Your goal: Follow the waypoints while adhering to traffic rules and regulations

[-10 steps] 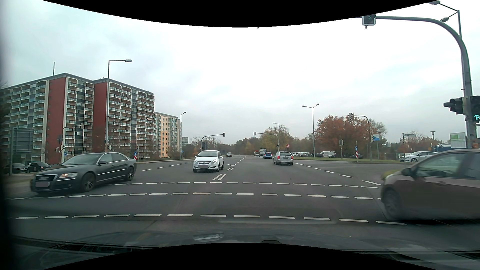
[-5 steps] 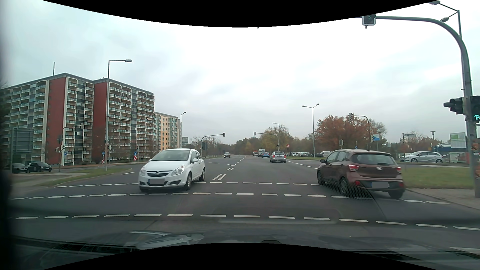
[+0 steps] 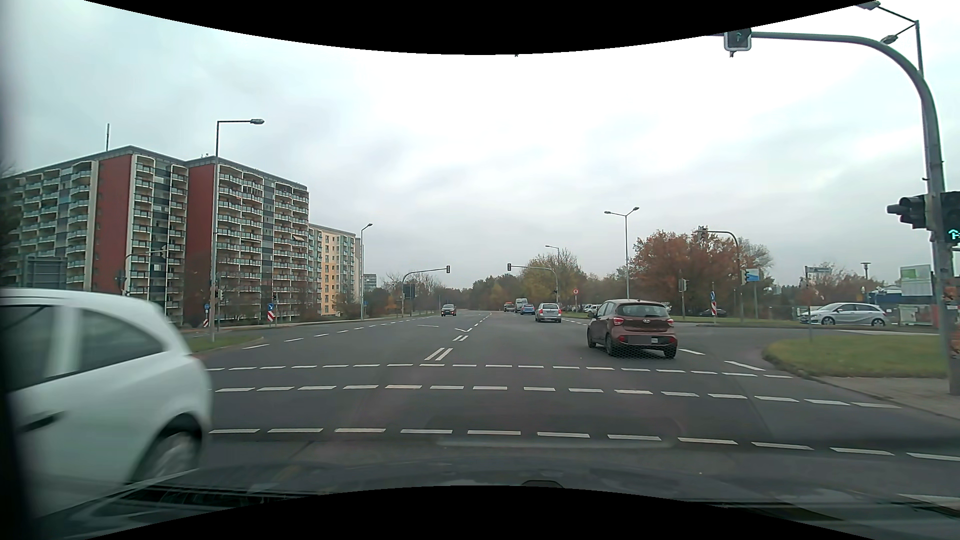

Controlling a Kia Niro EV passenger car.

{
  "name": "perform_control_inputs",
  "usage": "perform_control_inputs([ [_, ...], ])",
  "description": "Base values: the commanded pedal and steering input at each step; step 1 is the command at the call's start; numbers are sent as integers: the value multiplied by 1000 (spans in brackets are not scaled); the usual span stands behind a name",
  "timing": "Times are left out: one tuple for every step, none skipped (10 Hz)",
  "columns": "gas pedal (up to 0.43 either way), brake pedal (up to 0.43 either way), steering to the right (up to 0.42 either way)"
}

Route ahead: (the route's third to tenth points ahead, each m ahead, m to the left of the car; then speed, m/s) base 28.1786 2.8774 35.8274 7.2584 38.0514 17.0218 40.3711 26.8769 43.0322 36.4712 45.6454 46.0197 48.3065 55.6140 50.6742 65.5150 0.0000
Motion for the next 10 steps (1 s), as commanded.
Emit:
perform_control_inputs([
  [0,427,-2],
  [0,433,-3],
  [0,433,-2],
  [0,433,-3],
  [0,427,-2],
  [0,433,-3],
  [0,427,-3],
  [0,427,-3],
  [0,433,-3],
  [0,427,-3],
])
